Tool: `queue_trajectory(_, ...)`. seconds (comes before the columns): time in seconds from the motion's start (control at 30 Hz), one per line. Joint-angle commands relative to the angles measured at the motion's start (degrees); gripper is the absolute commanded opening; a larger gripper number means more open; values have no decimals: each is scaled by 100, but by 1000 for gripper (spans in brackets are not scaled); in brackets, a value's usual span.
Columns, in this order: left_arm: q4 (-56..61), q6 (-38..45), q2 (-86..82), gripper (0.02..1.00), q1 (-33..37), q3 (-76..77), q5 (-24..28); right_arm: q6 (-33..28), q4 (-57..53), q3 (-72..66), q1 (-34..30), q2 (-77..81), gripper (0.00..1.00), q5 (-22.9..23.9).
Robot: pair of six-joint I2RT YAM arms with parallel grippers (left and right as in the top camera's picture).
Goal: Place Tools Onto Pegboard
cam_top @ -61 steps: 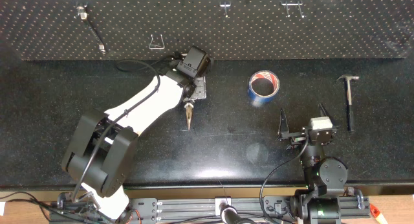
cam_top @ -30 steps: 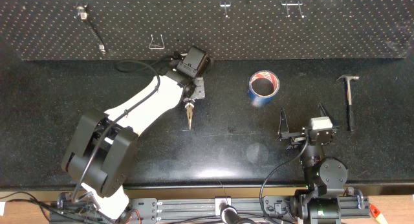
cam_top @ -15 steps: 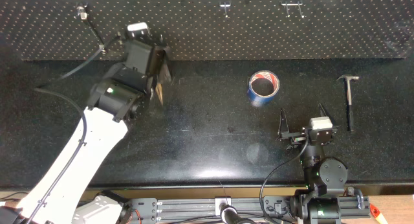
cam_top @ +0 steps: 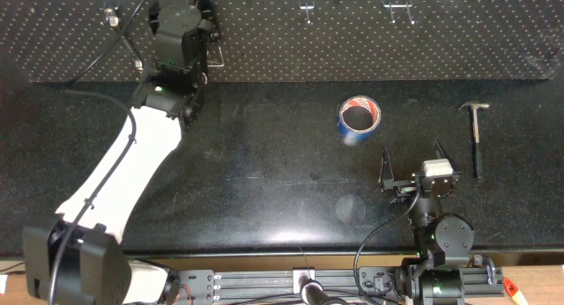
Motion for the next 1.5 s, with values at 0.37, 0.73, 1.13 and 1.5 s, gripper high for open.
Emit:
queue_trajectory(0.37, -457, 85, 44, 27, -485, 111, 831, -55, -11, -24, 55, -42, 982, -55)
queue_trajectory(0.73, -732, 90, -549, 27, -483, 109, 595, -55, -13, -24, 55, -42, 980, -55)
queue_trajectory(1.13, 780, 111, -1167, 29, -282, -1410, 396, -55, -11, -24, 55, -42, 982, -55)
queue_trajectory(1.5, 1191, 164, -737, 29, -254, -1478, 131, -55, -13, -24, 55, -42, 982, -55)
